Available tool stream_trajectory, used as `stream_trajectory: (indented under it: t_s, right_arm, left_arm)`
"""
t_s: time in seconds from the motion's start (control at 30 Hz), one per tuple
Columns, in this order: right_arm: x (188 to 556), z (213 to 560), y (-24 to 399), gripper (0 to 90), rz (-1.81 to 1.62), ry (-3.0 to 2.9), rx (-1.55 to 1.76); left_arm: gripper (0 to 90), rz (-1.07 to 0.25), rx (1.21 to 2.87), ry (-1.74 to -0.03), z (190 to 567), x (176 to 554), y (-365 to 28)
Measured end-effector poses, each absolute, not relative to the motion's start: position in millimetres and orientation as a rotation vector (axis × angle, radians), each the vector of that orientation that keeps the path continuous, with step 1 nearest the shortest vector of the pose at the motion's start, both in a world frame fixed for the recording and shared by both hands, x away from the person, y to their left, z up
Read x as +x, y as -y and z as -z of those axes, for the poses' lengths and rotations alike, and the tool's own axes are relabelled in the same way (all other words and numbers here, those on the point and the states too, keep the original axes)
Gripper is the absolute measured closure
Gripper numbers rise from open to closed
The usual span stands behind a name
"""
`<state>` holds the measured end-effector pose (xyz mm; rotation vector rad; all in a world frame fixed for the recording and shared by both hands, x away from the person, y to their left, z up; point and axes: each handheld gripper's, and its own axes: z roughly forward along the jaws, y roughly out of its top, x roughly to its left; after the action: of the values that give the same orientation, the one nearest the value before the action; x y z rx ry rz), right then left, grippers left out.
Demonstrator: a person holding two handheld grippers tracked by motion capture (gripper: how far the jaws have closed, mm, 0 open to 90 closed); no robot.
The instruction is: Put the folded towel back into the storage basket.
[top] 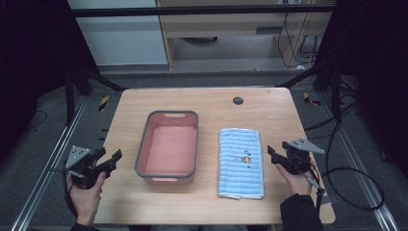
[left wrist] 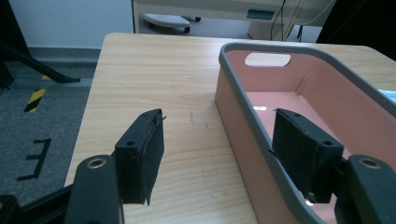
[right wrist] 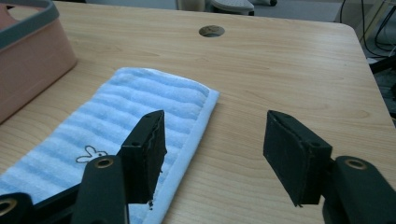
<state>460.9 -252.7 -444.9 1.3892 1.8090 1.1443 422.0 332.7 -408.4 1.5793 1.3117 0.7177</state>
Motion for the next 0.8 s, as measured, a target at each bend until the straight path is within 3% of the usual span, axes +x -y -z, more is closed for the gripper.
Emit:
stream_trajectory:
  t_s: [0.43, 0.8]
  right_arm:
    - [459.7, 432.0, 255.8, 42.8, -1.175, -1.797, 1.372]
    - [460.2, 422.3, 255.7, 43.6, -1.201, -1.790, 1.357]
  left_arm:
    - [33.8, -0.662, 1.579, -1.252, 393.1, 414.8, -306.9]
    - [34.7, -0.690, 1.586, -1.197, 381.8, 411.4, -286.9]
